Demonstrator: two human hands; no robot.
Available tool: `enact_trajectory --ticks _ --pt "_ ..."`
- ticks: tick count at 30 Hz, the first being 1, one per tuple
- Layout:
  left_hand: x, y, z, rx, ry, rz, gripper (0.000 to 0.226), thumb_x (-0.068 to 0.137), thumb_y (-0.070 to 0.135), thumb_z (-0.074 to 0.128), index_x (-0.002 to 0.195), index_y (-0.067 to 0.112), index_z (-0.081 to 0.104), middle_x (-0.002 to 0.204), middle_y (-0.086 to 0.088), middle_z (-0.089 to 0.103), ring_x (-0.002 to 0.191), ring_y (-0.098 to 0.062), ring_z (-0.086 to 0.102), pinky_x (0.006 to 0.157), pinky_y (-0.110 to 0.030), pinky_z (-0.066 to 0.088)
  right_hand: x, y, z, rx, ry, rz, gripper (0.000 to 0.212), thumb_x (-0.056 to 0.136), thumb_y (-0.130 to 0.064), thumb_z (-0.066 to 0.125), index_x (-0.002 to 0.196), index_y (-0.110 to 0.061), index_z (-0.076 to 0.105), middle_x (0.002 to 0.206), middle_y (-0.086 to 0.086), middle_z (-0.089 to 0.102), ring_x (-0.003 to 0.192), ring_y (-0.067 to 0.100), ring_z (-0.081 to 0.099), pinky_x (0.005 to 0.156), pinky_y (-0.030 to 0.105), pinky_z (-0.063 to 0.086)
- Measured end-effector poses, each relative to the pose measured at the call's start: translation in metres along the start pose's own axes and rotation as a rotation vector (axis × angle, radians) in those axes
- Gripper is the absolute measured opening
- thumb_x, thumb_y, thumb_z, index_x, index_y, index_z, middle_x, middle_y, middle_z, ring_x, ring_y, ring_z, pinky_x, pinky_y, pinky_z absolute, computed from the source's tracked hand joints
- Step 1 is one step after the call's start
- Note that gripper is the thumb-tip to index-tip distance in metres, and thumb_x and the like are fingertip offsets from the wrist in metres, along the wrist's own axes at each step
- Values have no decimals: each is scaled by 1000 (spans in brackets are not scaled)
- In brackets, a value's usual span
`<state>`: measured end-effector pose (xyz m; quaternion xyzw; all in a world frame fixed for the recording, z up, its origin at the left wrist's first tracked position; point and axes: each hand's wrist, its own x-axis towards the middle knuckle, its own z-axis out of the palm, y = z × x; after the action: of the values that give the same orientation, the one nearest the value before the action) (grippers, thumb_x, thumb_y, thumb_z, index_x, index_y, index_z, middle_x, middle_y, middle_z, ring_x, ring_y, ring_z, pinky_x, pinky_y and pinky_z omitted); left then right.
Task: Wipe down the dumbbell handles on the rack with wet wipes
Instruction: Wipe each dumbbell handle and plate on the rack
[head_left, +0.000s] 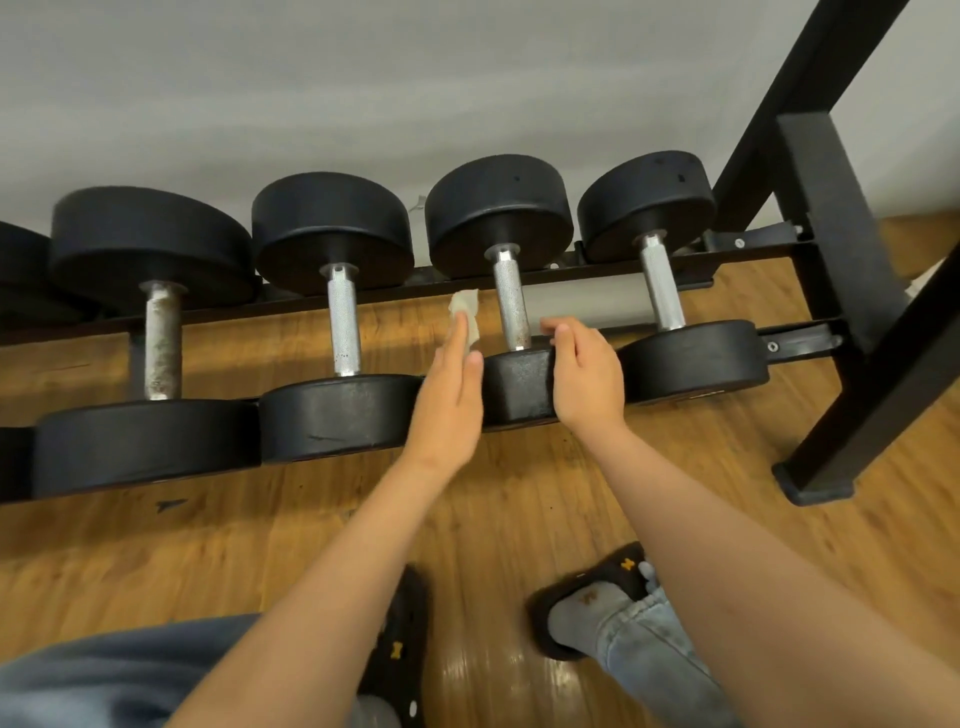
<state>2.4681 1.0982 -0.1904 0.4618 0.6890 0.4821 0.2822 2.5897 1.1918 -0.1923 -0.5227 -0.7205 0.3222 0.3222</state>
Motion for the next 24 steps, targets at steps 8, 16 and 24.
enact_trajectory --ticks 8,16,24 --pt "90 4 -15 264 37 -65 45 104 7 35 147 18 40 136 -9 56 118 -20 54 90 -18 38 4 7 3 -12 -5 6 37 104 -32 30 117 -25 64 106 -8 62 106 10 53 87 24 38" --pt "138 12 18 5 212 -160 5 99 14 53 104 15 53 98 2 58 84 -8 55 64 -13 38 5 8 4 -54 -5 -25 39 101 -34 28 106 -25 65 100 -7 63 102 11 54 85 27 40" --pt "144 0 27 -177 284 -164 4 91 20 67 92 17 70 92 8 64 86 -4 56 71 -11 41 6 9 5 -58 -11 -25 44 97 -39 25 104 -25 65 99 -8 63 102 11 54 87 29 44"
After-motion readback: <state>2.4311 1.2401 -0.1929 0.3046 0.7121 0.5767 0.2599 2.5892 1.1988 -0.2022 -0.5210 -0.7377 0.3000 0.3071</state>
